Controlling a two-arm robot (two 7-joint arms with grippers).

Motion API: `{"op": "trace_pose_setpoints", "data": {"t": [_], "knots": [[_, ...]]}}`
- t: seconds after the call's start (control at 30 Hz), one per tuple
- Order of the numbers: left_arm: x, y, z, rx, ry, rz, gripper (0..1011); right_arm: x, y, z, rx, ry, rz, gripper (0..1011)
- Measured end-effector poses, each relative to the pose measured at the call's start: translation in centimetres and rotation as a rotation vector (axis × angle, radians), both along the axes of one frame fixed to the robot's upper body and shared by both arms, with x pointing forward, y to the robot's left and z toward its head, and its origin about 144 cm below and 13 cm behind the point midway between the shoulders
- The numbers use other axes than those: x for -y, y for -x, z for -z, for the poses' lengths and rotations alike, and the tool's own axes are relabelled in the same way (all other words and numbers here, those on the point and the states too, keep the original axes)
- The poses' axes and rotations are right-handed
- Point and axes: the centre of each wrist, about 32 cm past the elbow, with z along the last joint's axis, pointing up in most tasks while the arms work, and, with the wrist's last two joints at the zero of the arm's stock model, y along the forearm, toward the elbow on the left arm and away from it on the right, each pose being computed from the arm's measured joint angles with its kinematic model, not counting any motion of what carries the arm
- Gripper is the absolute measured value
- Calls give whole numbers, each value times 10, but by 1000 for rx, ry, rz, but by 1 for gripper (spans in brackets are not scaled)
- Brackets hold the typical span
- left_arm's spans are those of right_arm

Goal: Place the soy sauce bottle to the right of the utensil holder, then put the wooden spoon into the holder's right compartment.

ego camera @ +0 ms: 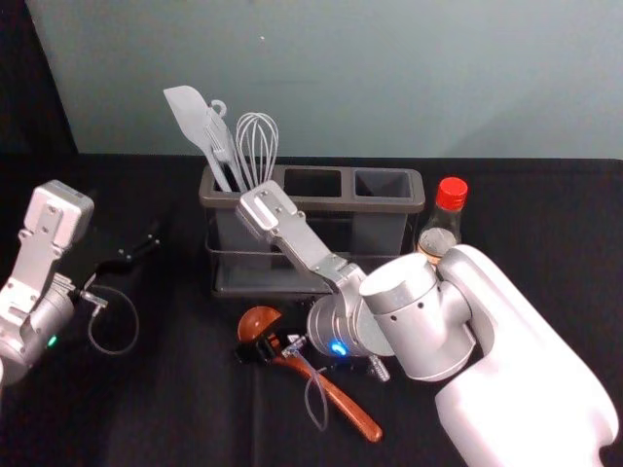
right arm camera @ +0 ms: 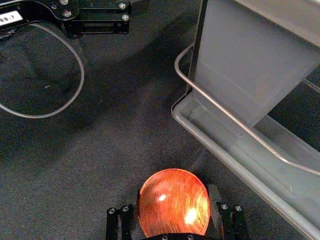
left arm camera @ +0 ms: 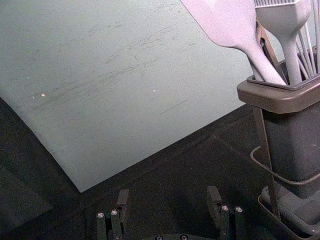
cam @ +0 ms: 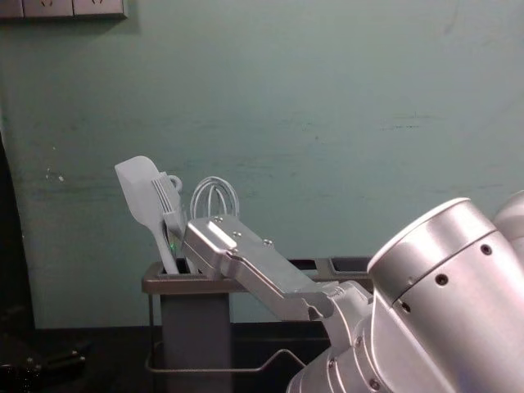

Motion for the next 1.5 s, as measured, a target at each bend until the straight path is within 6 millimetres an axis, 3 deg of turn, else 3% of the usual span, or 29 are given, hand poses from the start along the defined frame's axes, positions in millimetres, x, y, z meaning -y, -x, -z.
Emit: {"op": "trace_pose_setpoints", "data": {"t": [0.3, 0.77, 1.13, 1.5], "knots": [[0, 0, 0, 0, 0, 0, 1000, 9, 7, -6, 6, -40, -3, 836], [0, 0, 0, 0, 0, 0, 1000, 48, 48, -27, 88, -218, -21, 836], [0, 0, 0, 0, 0, 0, 1000, 79, 78, -32, 261, -356, -1, 837], [0, 0, 0, 0, 0, 0, 1000, 115, 105, -26, 506, -378, 143, 836]]}}
